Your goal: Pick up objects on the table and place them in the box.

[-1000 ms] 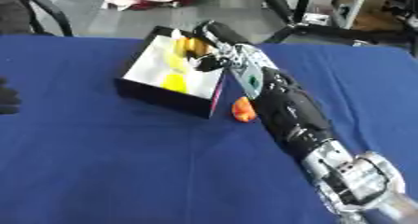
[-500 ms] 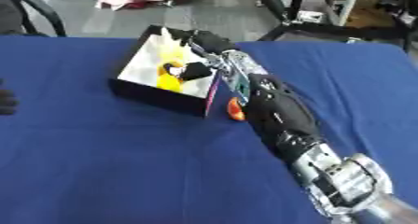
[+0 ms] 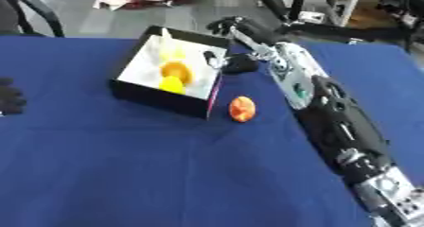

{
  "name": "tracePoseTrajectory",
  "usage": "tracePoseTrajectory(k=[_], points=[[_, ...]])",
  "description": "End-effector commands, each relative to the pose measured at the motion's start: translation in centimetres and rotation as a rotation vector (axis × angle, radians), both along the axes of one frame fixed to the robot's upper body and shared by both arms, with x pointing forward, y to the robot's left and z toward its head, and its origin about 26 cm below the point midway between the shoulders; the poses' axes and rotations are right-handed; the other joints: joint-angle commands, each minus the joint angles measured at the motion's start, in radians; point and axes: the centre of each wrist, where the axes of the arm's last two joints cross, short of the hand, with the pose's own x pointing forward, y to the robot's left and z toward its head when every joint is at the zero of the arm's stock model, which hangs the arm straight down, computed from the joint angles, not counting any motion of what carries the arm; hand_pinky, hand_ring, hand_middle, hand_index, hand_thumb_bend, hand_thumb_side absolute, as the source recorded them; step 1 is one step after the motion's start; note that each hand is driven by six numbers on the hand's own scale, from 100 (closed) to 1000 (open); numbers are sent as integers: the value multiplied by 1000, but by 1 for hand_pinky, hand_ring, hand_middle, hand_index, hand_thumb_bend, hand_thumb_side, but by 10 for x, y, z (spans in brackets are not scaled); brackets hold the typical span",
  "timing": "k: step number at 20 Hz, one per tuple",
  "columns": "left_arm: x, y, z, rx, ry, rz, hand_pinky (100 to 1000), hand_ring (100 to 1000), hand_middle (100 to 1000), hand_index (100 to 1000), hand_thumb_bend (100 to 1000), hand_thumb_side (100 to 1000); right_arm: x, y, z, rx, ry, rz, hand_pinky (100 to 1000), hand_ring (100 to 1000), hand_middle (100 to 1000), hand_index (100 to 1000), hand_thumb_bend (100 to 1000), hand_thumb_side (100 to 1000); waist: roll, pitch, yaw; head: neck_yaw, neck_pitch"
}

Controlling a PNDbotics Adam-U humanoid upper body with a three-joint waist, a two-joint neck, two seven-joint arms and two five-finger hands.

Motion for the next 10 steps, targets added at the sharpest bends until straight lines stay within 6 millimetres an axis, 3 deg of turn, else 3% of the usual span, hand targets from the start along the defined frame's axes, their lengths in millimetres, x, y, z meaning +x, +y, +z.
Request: tracePoseTrajectory(k=[1, 10], points=[[0, 5, 8, 21, -26, 13, 697, 663, 635, 815, 568, 780, -11, -18, 13, -33, 34, -19, 833, 814, 785, 881, 154, 627, -11, 1, -2, 9, -1], [0, 5, 8, 18, -27, 11, 698, 664, 636, 816, 566, 782, -7, -32, -48, -87, 207, -110, 831, 814, 785, 870, 146, 649, -3, 4, -1, 17, -1]])
